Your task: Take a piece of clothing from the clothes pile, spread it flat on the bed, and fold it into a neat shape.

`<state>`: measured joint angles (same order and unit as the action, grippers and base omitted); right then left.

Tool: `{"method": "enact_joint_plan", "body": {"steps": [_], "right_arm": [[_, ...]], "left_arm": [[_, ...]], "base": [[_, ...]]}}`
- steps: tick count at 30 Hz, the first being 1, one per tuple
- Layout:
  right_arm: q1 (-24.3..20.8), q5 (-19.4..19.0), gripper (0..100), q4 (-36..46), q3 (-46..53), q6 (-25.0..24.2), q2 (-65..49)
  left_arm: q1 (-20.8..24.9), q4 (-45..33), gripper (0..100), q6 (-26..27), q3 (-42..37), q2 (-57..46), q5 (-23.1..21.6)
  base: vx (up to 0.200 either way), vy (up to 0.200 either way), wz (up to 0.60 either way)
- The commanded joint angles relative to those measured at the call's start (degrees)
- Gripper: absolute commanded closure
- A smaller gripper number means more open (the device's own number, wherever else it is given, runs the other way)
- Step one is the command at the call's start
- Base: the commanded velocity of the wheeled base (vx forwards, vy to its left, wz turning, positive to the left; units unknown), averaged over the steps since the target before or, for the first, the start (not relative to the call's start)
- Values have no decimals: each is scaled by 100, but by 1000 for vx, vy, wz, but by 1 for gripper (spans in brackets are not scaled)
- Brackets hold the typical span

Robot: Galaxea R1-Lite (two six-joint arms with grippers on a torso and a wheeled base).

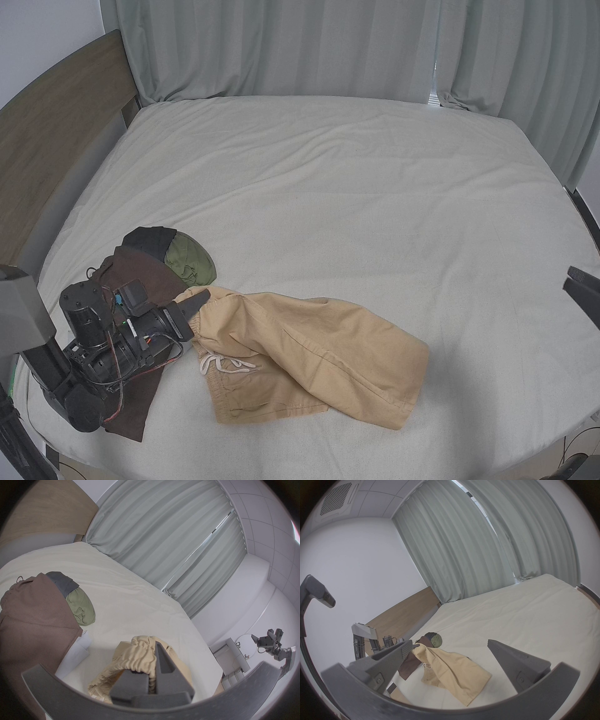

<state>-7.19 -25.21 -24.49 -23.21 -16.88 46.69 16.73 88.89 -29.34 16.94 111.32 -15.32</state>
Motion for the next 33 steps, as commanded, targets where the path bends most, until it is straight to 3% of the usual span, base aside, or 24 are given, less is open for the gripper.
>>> {"method": "enact_joint_plan", "body": {"steps": [1,8,17,33], "right_arm": [[-177,-151,0,-820,-17,-25,1308],[-511,-142,0,-1471,80,-52,2046],[-502,-212,0,-2227,238,-69,2644],[-520,-221,0,-4292,730,-298,4498]], "left_arm": [[-3,-4,100,-1,19,-14,-6],[-3,5,100,-10,28,-23,-6],[-3,-4,100,-28,28,-67,-23],[-3,5,100,-54,63,-5,-32]], "base": [[0,0,0],[0,0,0],[0,0,0],[0,0,0]]}}
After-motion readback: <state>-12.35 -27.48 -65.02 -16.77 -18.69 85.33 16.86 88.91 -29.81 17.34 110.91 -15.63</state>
